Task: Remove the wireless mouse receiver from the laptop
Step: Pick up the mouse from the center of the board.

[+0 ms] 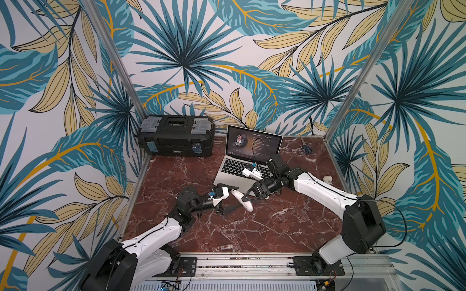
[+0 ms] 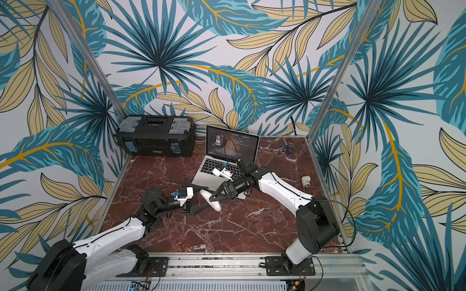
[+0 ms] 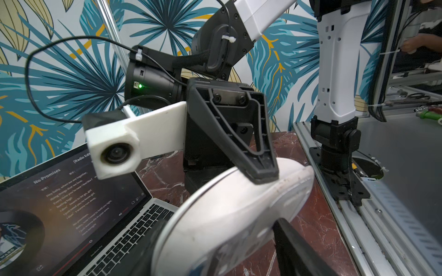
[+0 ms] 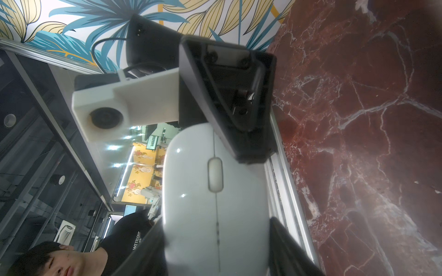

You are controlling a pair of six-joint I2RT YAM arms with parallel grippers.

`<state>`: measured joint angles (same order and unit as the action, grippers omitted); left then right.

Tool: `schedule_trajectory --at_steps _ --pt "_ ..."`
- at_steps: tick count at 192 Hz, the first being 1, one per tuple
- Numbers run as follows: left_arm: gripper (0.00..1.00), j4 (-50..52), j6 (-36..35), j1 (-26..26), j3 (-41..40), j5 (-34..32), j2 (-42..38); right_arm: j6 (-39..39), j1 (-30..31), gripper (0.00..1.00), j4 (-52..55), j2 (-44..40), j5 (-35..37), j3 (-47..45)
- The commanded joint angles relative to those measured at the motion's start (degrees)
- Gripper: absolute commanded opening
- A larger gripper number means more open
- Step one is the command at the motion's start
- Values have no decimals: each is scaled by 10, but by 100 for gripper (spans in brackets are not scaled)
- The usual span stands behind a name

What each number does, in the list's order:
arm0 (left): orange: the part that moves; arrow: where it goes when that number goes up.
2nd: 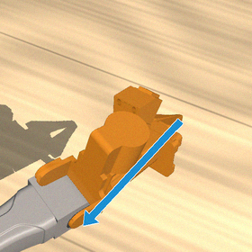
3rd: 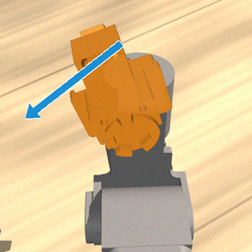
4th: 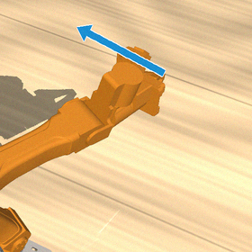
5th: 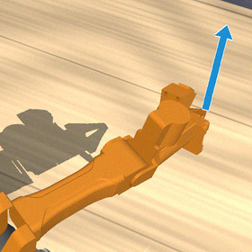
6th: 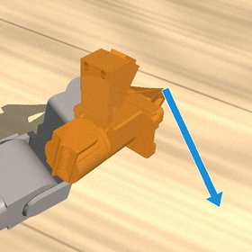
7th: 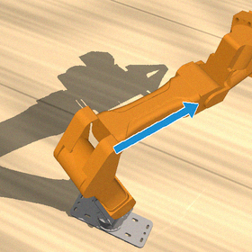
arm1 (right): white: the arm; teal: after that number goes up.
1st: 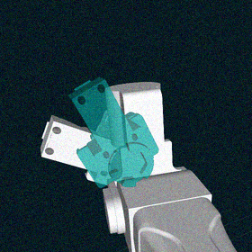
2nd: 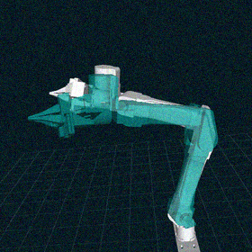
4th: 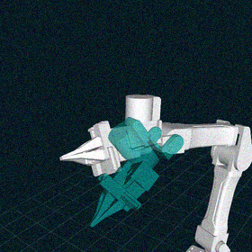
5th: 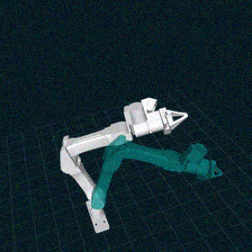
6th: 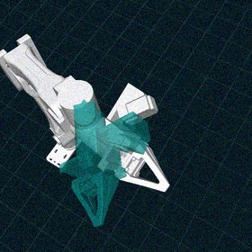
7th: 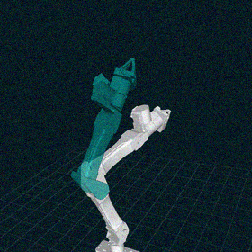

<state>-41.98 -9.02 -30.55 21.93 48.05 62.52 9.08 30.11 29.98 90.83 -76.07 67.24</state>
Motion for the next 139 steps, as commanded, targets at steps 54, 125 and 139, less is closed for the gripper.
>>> schedule_trajectory --at_steps 54,125,139 --pt "28 -42 29 -5 29 -27 -5 15 2 45 -1 38 52 36" --pt "0 50 136 0 62 -47 -17 12 -35 74 3 7 120 54" --pt "0 86 204 11 76 -42 -15 -19 -65 83 4 -36 181 44"
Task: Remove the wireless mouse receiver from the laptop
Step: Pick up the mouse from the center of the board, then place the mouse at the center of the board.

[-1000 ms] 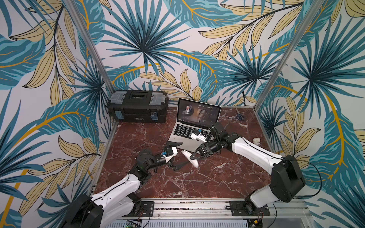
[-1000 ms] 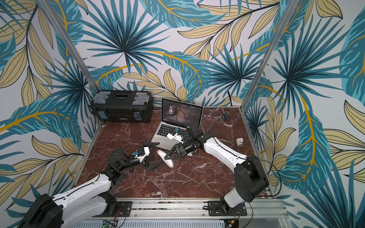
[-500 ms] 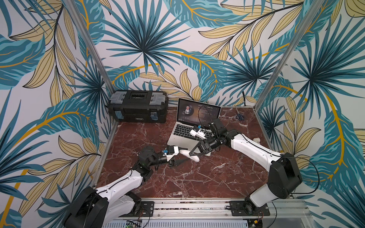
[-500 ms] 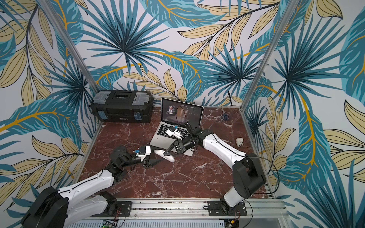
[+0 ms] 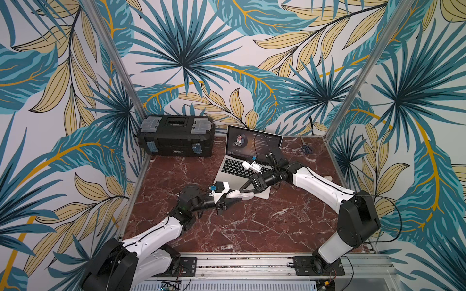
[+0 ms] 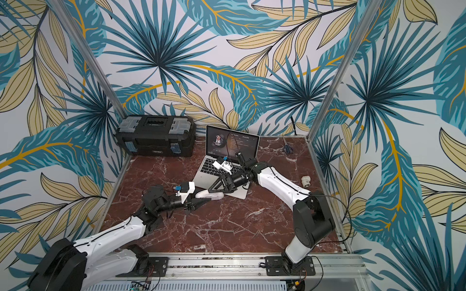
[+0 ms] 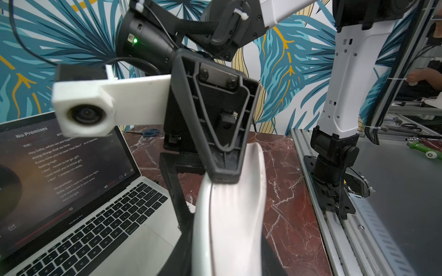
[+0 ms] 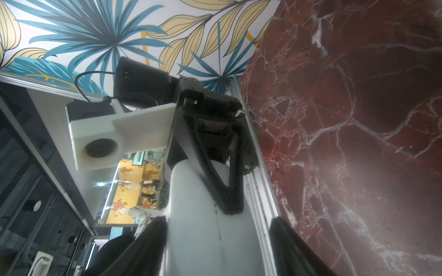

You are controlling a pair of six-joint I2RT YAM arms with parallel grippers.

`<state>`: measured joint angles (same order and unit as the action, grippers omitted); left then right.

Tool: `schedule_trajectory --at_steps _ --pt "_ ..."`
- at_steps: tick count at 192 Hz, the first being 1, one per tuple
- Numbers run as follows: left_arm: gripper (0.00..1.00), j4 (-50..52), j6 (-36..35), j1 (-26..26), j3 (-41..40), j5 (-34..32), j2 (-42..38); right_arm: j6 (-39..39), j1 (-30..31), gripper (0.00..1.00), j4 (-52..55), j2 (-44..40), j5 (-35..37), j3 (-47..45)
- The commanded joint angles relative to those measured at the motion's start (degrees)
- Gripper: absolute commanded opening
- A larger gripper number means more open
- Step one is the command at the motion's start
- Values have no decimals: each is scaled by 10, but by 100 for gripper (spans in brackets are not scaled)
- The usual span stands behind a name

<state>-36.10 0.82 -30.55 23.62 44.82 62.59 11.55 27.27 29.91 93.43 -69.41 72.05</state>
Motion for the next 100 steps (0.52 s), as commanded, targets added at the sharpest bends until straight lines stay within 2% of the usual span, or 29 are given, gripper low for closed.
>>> schedule_trajectory --at_steps 1,15,40,49,62,78,100 --pt "0 30 111 11 60 -10 -15 -46 -39 83 5 -66 121 -5" --pt "0 65 185 17 65 -14 -12 -92 -67 88 10 -110 250 -18" --pt "0 149 288 25 69 17 -6 -215 -75 88 -24 -166 591 -66" --pt "0 171 325 28 66 39 -2 -277 -76 87 -50 -169 674 -91" --pt "0 220 364 29 63 69 7 -369 -86 87 -72 -156 727 -113" --pt "0 269 387 29 55 103 25 -436 -110 86 -63 -126 755 -111" --pt "0 354 368 30 47 115 57 -495 -156 85 -51 -96 706 -109"
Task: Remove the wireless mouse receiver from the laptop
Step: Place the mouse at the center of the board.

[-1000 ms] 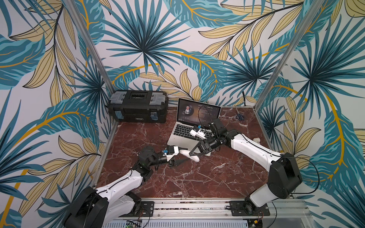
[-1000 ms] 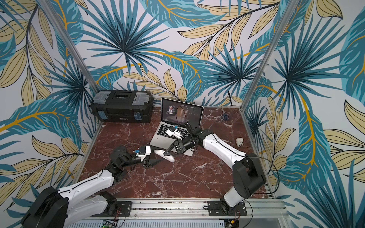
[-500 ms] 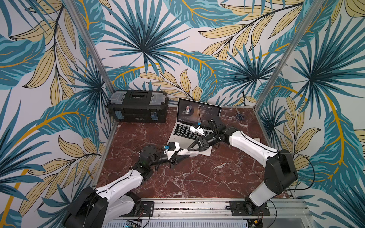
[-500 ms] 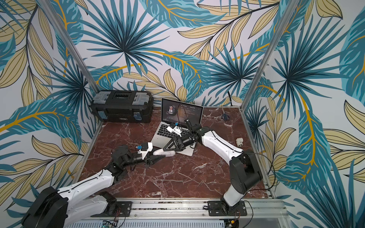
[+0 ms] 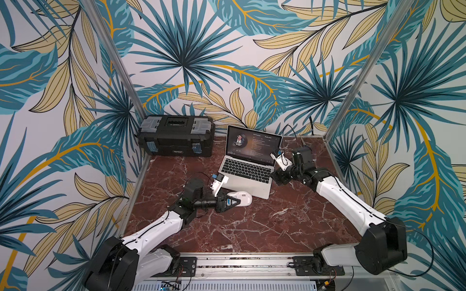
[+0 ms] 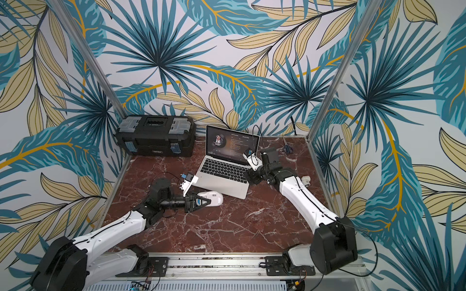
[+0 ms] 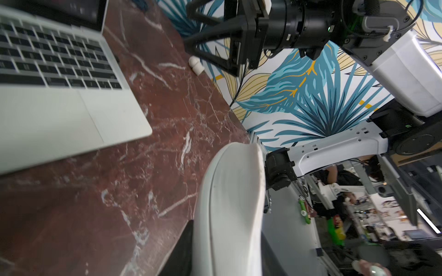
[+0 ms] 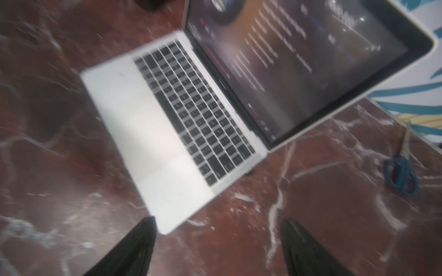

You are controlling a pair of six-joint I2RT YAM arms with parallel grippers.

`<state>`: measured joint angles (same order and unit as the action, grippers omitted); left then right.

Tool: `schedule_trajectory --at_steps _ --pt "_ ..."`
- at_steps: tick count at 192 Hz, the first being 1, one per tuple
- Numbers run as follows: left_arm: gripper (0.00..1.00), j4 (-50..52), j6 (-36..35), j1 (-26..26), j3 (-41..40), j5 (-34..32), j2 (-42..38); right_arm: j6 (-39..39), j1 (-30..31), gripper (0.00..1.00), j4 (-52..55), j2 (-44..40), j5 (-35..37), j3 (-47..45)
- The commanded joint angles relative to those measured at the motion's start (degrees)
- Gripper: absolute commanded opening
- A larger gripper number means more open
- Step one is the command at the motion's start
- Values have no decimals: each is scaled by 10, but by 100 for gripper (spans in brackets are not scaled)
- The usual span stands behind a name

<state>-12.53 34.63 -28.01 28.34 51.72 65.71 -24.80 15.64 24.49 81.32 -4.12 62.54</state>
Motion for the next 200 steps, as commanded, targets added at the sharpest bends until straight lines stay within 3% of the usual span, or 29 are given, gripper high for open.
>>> schedule_trajectory --at_steps 1,21,44,115,158,200 --pt "0 121 28 4 -1 47 28 -133 -42 85 2 27 48 -14" --pt "0 171 -11 3 4 41 77 -172 -89 84 20 68 -50 -2" --pt "0 153 -23 2 6 47 133 -235 -103 81 47 124 -99 22" --pt "0 115 -24 -27 20 14 226 -310 -105 76 63 282 -79 113" --pt "0 90 -13 -42 31 2 265 -327 -105 75 62 329 -62 160" --pt "3 84 -8 -43 46 -9 291 -322 -104 73 74 360 -95 195"
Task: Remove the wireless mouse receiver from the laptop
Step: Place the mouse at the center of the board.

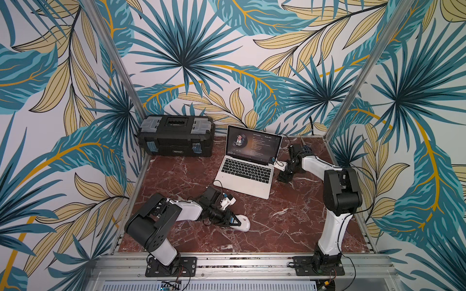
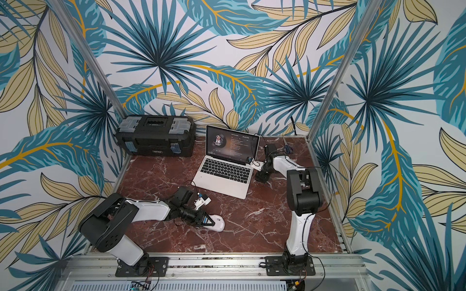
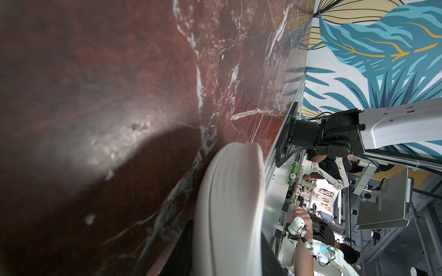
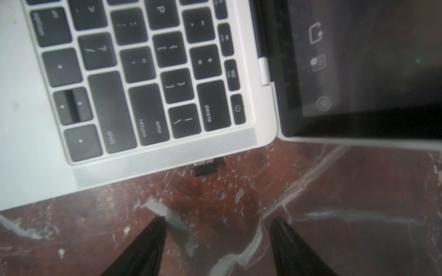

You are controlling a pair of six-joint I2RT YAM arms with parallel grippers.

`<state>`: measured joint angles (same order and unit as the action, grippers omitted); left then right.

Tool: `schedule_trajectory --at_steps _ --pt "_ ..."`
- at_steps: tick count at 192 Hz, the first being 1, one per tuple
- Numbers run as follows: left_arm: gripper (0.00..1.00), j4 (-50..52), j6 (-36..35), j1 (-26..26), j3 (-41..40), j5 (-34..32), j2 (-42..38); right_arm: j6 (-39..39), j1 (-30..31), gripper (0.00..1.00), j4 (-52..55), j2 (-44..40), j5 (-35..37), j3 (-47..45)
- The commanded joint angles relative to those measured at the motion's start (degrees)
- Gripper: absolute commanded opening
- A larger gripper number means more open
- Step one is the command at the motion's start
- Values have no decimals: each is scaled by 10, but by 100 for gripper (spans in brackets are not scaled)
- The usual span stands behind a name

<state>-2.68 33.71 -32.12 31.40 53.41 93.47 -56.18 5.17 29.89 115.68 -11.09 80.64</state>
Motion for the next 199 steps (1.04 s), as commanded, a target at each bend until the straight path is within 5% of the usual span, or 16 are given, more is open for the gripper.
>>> schedule_trajectory --at_steps 1,199 --pt "4 -14 1 -1 16 -26 13 -8 1 73 21 17 -25 14" --pt "49 -61 26 25 -5 -70 34 -63 29 69 123 114 -26 123"
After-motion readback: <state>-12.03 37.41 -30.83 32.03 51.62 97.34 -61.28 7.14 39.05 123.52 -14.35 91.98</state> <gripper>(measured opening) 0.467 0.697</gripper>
